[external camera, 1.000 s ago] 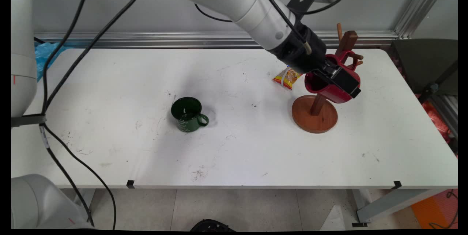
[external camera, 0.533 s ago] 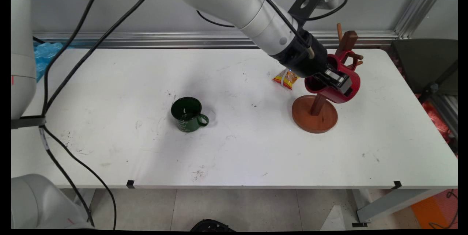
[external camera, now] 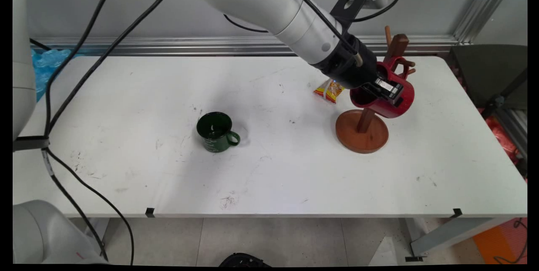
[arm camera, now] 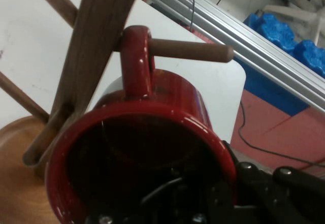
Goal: Place the picked object on the table
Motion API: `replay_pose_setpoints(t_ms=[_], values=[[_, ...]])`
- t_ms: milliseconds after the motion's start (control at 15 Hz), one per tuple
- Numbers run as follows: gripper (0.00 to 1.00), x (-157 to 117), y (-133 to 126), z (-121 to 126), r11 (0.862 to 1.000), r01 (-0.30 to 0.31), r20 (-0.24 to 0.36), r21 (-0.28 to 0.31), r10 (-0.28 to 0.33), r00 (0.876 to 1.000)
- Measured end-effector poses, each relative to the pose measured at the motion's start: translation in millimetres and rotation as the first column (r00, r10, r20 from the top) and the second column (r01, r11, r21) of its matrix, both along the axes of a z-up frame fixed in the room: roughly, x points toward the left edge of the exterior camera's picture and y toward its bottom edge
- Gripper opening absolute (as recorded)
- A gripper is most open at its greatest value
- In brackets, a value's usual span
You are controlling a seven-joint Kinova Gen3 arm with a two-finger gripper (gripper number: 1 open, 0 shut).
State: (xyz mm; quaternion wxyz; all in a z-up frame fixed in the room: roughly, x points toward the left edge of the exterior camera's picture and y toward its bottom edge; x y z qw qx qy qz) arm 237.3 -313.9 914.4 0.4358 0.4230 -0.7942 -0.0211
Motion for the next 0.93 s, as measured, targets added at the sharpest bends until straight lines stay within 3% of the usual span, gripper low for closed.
replay_pose_setpoints(t_ms=[400, 933], values=[[0.00, 6, 9, 13, 1.000, 0.000, -0.015, -0.012, 0.000, 1.000], [0.00, 6, 36, 34, 0.999, 0.042, -0.040, -0.022, -0.042, 0.998]])
